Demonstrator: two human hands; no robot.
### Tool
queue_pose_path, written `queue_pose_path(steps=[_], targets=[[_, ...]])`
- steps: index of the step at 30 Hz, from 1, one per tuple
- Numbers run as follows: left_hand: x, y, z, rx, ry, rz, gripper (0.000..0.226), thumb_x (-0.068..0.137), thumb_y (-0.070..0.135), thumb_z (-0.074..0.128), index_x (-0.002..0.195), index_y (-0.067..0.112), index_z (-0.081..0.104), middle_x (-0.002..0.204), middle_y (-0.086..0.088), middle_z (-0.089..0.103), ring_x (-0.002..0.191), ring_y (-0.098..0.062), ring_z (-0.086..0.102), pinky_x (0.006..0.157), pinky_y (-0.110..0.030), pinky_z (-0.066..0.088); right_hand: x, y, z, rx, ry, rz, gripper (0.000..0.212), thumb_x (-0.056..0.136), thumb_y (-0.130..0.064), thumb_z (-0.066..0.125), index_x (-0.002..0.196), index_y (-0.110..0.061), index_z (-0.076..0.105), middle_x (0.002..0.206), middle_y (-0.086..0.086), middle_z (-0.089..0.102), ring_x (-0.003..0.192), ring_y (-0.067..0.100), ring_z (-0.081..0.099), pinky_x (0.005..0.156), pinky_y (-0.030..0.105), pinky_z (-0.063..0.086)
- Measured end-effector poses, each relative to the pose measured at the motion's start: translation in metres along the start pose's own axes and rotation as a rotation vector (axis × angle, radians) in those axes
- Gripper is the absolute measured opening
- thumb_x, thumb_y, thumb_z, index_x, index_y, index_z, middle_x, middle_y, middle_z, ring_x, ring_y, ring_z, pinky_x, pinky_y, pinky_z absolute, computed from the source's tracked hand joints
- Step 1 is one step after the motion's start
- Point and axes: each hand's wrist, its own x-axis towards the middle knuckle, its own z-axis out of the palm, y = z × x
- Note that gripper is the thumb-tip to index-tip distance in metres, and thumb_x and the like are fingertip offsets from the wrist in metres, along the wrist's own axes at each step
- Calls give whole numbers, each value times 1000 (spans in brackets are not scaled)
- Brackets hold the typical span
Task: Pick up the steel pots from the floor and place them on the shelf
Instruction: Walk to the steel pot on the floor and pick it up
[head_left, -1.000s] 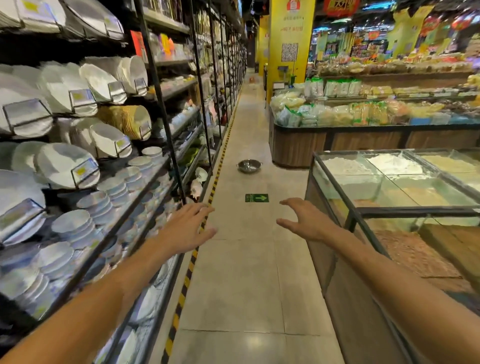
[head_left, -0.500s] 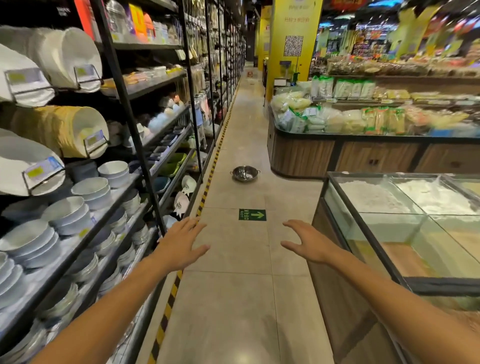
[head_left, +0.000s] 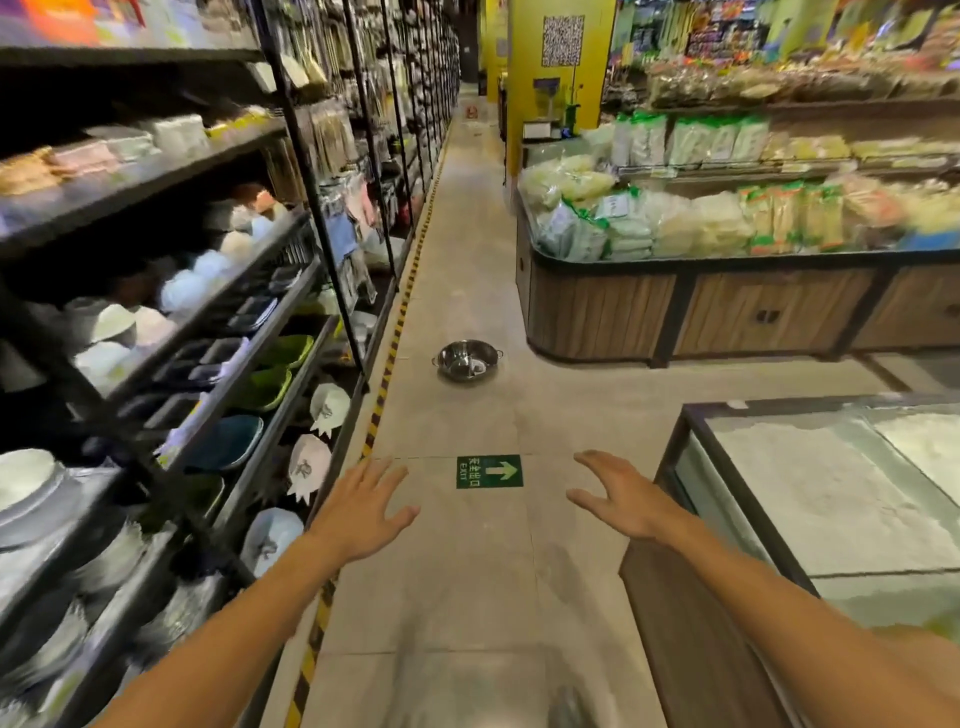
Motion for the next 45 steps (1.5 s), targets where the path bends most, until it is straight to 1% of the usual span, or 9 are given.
queue_pose_path(steps=[3,11,18,25,29,36,40,42,45], targets=[[95,1,-6,-11,-27,-50,75,94,67,29,155,25,20,165,-3,14,152,-26,5,123,-41,4,101,35,-23,10,-30,-16,72,97,-58,47,156,-20,31,163,5,29,148,23,27,118,33,21],[300,-32,-25,-75,-36,-162,74,93,69,28,155,28,21,166,1,12,152,-24,6,124,-42,6,343,91,-85,33,-121,-9,73,95,-63,46,155,-25,31,163,3,29,148,23,27,117,34,24],[505,-95,-4,-73,-41,-188,81,89,70,24,156,24,19,165,-3,13,152,-26,9,123,-41,8,552,132,-89,55,-161,1,72,96,-59,49,155,-22,32,162,5,31,147,24,29,116,32,23],[730,-158,-13,-96,-112,-214,73,96,62,30,157,25,12,166,-4,7,152,-25,4,121,-37,2,752,163,-106,92,-191,75,69,97,-54,52,154,-19,33,160,5,34,144,23,32,116,30,22],[841,-186,-26,-103,-160,-187,72,98,58,33,157,22,13,166,-5,8,152,-27,7,122,-40,8,859,187,-121,122,-178,114,69,97,-52,53,154,-19,34,159,5,36,145,22,32,118,32,22],[1056,-247,8,-166,-194,-220,72,98,58,35,157,24,11,166,-4,8,152,-26,6,123,-40,9,1095,251,-97,190,-233,156,70,95,-57,51,154,-25,31,161,0,31,147,21,28,117,35,22],[1178,-281,40,-179,-234,-301,69,98,53,38,156,23,15,165,-2,12,152,-23,11,122,-37,13,1244,291,-71,223,-308,131,71,97,-50,54,156,-20,28,162,3,29,148,21,27,119,36,24],[1222,-290,48,-208,-244,-341,67,98,52,40,155,23,19,164,-2,15,151,-21,14,122,-37,14,1299,305,-62,215,-330,141,72,98,-46,55,157,-17,26,163,5,28,148,21,27,119,36,25],[1281,-304,63,-226,-251,-356,73,92,60,27,154,21,24,163,-3,21,151,-22,17,122,-36,15,1365,324,-45,171,-382,178,72,97,-45,56,157,-19,24,163,3,27,148,21,28,116,35,27]])
